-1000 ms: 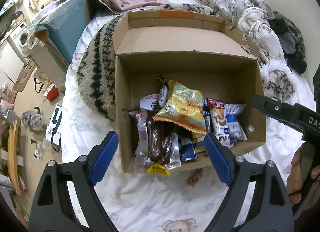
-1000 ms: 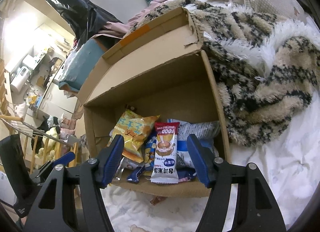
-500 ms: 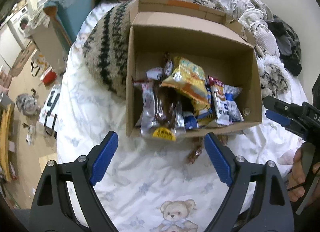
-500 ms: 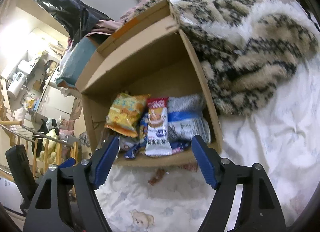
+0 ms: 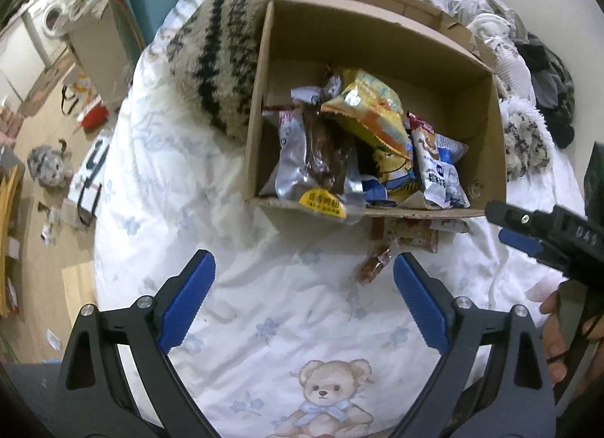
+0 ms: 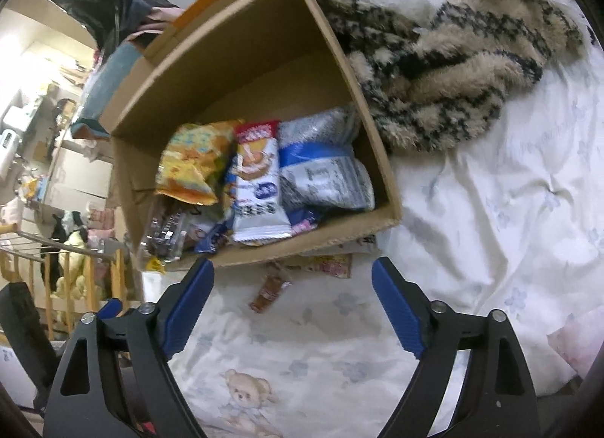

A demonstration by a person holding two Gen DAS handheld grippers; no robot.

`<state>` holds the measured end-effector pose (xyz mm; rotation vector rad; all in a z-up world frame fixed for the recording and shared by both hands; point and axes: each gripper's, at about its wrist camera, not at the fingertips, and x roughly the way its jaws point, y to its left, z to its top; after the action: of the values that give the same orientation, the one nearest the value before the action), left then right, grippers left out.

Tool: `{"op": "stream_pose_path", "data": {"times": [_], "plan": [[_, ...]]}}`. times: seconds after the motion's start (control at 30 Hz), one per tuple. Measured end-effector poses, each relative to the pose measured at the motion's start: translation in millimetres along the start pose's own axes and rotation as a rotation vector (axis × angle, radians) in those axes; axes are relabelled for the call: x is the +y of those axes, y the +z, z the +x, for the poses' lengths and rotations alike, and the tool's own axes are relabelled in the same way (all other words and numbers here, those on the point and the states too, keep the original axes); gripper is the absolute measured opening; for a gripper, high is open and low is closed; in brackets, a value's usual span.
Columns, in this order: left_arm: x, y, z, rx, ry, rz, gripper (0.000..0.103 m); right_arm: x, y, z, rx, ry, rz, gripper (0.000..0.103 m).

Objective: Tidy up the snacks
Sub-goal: 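Move both open tools back over the remaining packets on the sheet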

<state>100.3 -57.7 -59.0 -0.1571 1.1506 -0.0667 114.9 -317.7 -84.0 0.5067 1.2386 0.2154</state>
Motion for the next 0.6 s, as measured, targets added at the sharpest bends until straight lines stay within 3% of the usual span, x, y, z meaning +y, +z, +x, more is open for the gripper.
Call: {"op": "stream_pose_path", "data": {"times": [0.13,0.27,0.47,0.6], "plan": [[3,1,6,0.011,0.005,-0.041,0.094,-4,-3,8,0.018,-0.067,0.002,0.089],[19,2,15,0.069,-0.029,-0.144,0.094,-7,-2,12,0.008,-0.115,0.001,0.089],[53,0,30,0.121,0.033,-0.29,0.094,-19,5,12,-0.024,-0.088,0.062,0.09],[51,-1,35,0.132,0.043,-0.286,0.094,-22,10,28,0.012,-0.126,0.067,0.09]]}}
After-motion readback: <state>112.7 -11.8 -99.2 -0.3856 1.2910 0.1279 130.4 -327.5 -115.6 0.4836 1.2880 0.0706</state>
